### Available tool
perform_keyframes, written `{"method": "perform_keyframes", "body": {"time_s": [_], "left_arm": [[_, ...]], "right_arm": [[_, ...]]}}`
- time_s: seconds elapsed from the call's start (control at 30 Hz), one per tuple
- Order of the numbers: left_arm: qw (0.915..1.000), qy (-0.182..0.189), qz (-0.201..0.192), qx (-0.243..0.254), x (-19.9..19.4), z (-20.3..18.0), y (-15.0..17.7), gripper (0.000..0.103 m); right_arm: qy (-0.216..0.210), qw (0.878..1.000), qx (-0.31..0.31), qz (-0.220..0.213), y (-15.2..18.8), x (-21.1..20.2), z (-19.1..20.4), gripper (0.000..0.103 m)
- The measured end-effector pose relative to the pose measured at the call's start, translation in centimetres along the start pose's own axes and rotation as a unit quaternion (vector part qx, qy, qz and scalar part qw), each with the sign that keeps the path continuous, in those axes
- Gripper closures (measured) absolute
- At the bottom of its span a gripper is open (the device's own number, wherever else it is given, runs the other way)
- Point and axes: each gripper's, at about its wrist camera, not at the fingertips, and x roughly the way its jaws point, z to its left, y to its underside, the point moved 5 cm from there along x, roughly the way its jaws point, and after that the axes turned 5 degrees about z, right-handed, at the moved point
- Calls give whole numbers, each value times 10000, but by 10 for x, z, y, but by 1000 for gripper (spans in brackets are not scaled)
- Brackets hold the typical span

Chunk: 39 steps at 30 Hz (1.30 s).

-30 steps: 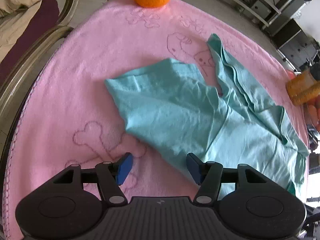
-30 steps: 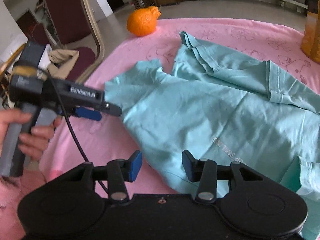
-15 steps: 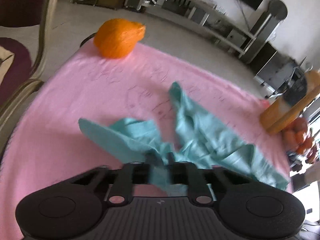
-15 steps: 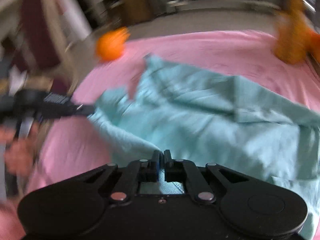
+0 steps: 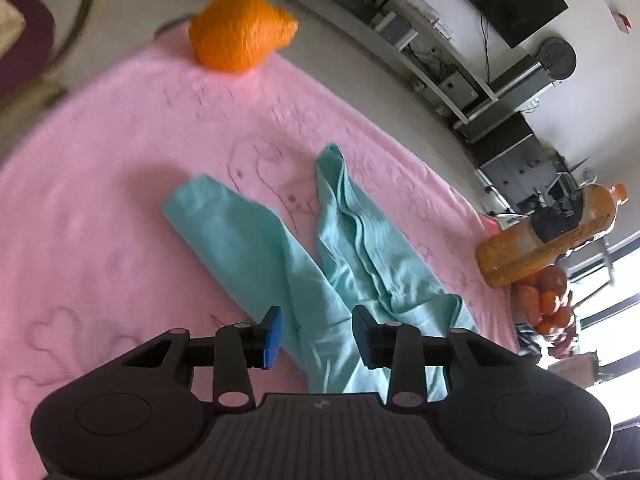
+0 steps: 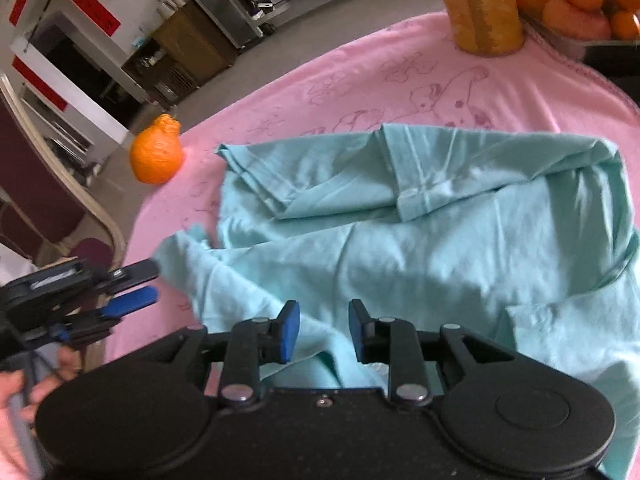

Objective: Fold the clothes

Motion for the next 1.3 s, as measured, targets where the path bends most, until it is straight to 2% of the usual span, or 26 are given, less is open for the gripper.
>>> {"method": "perform_keyframes", "body": {"time_s": [0.1, 0.23, 0.4, 0.47, 0.6, 0.63, 0.8, 0.97, 1.03, 1.1, 1.17, 1.27, 1.3], "left_arm": [[9990, 116, 298, -308, 15, 7, 5, 70], [9980, 303, 383, -391, 24, 9, 7, 69], [9978, 466, 256, -400, 27, 11, 5, 70], [9980, 536, 54, -344, 23, 10, 2, 72], [9932, 1141, -81, -193, 17, 1, -1, 72], [9932, 1157, -29, -144, 19, -1, 0, 72], [9967, 744, 169, -291, 35, 10, 3, 72], [9965, 736, 62, -401, 41, 20, -4, 72], [9951, 866, 146, -448, 43, 21, -4, 74], [9918, 1110, 361, -515, 44, 19, -1, 82], [9866, 1453, 457, -578, 37, 10, 1, 82], [9810, 1890, 269, -342, 17, -5, -1, 80], [9812, 1901, 214, -269, 13, -6, -1, 72]], "right_arm": [[-139, 9998, 150, 49, 0, -1, -1, 76], [-226, 9994, 273, 36, 0, -5, -3, 74], [-270, 9993, 269, 32, 2, -6, 0, 72], [-276, 9992, 283, 39, 2, -6, 0, 72], [-266, 9992, 302, 47, 3, -6, -1, 70], [-268, 9992, 307, 49, 3, -6, -1, 70], [-284, 9991, 291, 87, 3, -6, -1, 68], [-304, 9991, 262, 100, 4, -6, 1, 67], [-303, 9992, 242, 116, 4, -6, 1, 66], [-301, 9992, 235, 115, 4, -7, 1, 65], [-298, 9992, 228, 113, 4, -7, 1, 65], [-310, 9992, 232, 99, 4, -8, 1, 64], [-314, 9992, 233, 94, 4, -9, 1, 64]]}}
